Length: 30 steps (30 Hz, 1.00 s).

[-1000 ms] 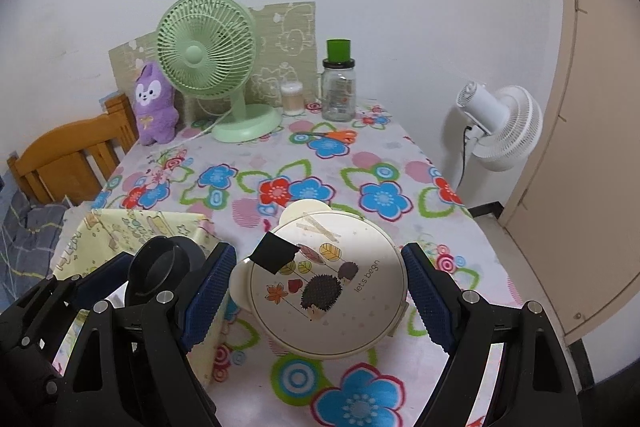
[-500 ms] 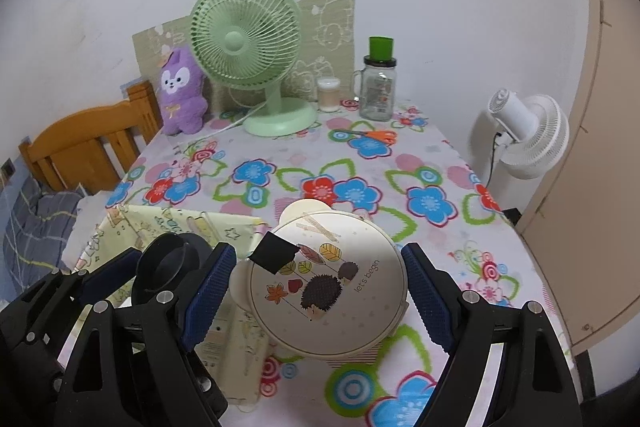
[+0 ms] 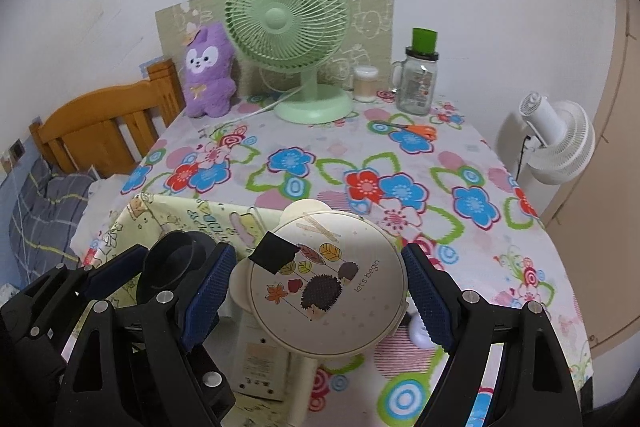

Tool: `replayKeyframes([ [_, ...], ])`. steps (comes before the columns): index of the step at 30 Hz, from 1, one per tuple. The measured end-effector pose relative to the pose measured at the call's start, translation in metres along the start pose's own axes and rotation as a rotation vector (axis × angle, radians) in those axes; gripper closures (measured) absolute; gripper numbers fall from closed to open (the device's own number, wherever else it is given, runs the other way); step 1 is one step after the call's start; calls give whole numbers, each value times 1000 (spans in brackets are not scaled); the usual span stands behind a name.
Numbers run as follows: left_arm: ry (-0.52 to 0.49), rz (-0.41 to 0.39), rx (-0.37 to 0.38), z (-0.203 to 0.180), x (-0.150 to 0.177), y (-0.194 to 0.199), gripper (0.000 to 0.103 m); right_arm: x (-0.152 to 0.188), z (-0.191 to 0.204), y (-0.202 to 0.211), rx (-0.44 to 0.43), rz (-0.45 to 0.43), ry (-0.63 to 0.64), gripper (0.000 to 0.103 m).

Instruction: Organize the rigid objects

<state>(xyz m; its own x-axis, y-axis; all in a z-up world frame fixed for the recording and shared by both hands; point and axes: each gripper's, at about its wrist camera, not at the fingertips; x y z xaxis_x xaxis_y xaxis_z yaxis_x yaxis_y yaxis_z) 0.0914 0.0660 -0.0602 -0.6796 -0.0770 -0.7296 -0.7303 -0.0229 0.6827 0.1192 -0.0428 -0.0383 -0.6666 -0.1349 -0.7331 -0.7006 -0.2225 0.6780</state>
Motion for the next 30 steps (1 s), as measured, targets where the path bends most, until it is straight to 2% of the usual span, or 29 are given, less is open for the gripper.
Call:
replayKeyframes([
  [14, -6, 103, -19, 27, 9, -29, 40, 4, 32, -27, -33, 58, 54, 18],
  [22, -28, 105, -41, 29, 8, -32, 38, 2, 39, -37, -17, 70, 81, 18],
  [27, -34, 130, -33, 30, 8, -36, 26, 1, 43, -42, 2, 67, 108, 18],
  [29, -37, 144, -31, 30, 8, -36, 16, 1, 45, -44, 10, 70, 120, 18],
  [30, -37, 146, -31, 29, 8, -35, 15, 1, 45, -44, 10, 71, 126, 18],
])
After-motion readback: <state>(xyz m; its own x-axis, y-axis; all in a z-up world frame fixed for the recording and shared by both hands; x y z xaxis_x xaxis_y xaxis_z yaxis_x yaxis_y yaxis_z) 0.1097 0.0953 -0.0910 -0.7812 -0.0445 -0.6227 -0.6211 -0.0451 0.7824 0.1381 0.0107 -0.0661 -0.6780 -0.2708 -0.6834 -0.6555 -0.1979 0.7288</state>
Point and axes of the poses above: each gripper's, at about its wrist camera, not at the fingertips, and y roughly against the way its jaws point, z to its left, x to its underside, and after that the axes turned 2 degrees about -z, right-handed
